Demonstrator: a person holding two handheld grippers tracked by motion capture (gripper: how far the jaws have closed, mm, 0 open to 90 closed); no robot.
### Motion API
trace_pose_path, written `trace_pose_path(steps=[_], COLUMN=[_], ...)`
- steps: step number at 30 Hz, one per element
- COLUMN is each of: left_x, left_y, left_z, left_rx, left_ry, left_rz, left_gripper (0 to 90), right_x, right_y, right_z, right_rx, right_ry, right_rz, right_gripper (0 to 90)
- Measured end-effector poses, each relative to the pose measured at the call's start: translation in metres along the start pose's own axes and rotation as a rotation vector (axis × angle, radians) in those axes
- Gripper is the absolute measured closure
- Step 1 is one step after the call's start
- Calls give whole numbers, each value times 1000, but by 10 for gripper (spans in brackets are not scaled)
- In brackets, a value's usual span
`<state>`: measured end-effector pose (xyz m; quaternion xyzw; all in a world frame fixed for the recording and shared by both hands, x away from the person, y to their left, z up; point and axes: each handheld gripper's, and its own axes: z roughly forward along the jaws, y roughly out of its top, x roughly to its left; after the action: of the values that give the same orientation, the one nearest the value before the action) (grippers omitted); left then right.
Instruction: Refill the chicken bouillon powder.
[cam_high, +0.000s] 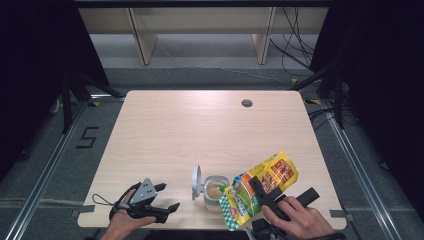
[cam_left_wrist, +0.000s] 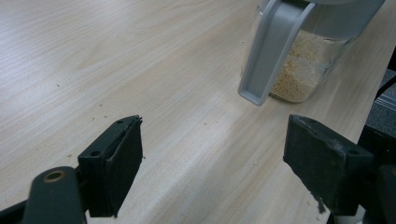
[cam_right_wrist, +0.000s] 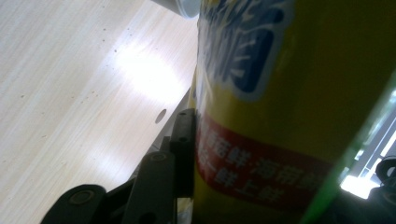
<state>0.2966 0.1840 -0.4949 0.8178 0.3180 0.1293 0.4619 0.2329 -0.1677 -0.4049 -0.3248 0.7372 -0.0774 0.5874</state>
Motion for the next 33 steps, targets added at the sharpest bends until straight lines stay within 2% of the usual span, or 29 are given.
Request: trace_pose_path(steps=[1, 13, 20, 28, 33], left_x=[1, 2, 1, 1, 2], left_y=[0, 0, 0, 0, 0], left_z=[-1, -1, -1, 0, -1], left_rx=[18, 14, 14, 6, 12], left_ry=[17, 4, 13, 11, 2], left_rz=[21, 13, 11, 2, 8], left_gripper=[190, 190, 190, 190, 191], right_x=[1, 1, 3, 4, 7], right_y=[0, -2, -4, -6, -8], right_z=[0, -1, -2, -3, -2], right_rx=[2, 8, 11, 12, 0], right_ry=[3, 9, 10, 11, 6], right_rz=[-1, -7, -10, 17, 51], right_gripper=[690, 690, 691, 691, 692])
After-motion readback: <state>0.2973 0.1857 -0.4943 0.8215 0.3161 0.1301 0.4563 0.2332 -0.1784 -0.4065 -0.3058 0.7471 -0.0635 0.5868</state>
